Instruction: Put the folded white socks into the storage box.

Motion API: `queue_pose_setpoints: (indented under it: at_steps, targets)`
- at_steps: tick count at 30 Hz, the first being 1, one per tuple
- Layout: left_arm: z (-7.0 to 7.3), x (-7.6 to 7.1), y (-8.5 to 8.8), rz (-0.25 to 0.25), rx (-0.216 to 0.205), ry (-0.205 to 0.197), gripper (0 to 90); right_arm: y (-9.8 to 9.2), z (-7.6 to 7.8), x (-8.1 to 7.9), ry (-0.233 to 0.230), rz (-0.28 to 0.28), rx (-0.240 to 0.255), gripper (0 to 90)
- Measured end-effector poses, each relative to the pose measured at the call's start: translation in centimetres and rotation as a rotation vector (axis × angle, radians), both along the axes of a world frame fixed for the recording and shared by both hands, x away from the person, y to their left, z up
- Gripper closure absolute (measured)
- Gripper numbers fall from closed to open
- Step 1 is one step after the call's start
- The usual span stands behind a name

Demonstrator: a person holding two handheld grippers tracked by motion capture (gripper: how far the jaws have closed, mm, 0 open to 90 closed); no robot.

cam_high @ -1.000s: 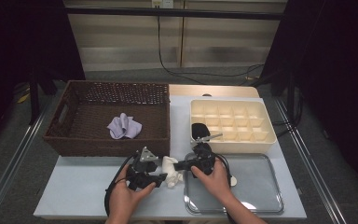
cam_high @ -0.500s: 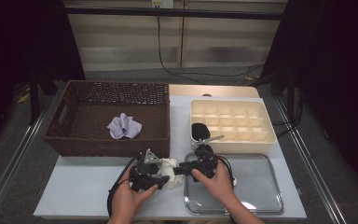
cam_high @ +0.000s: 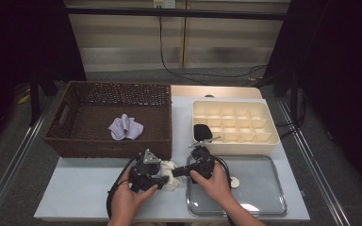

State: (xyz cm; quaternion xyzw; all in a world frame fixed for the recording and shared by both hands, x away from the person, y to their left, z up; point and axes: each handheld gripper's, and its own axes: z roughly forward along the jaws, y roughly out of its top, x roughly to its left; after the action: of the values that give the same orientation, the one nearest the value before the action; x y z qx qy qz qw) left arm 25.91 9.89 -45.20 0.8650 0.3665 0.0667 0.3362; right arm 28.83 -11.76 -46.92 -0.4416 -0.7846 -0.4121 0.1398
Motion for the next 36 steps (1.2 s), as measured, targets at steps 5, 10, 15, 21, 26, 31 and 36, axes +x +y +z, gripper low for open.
queue_pose_setpoints:
  at_steps: [5,10,15,21,26,31,36]
  targets:
    - [-0.1,0.0,0.0,0.006,0.018,0.0,53.9,-0.1,-0.5,0.2,-0.01,-0.005,-0.006,81.1]
    - [-0.1,0.0,0.0,0.007,0.015,-0.002,53.8,-0.6,0.9,-0.1,-0.067,-0.041,-0.016,63.1]
    - [-0.2,0.1,-0.1,0.001,0.017,0.002,54.1,-0.8,1.3,0.0,-0.087,-0.06,-0.011,51.0]
    - [-0.3,0.2,0.1,0.005,0.016,0.014,54.8,0.2,-0.3,0.3,-0.074,-0.066,-0.047,46.9]
    - [-0.2,0.3,0.5,0.028,0.023,0.03,55.4,0.6,-1.2,0.9,-0.033,-0.069,-0.042,47.4]
    - [0.0,0.3,0.9,0.041,0.025,0.024,55.4,1.1,-1.3,0.8,-0.04,-0.044,-0.054,61.7]
    - [0.1,0.3,1.0,0.031,0.036,0.021,55.1,0.6,-1.4,1.0,0.003,-0.042,-0.005,76.1]
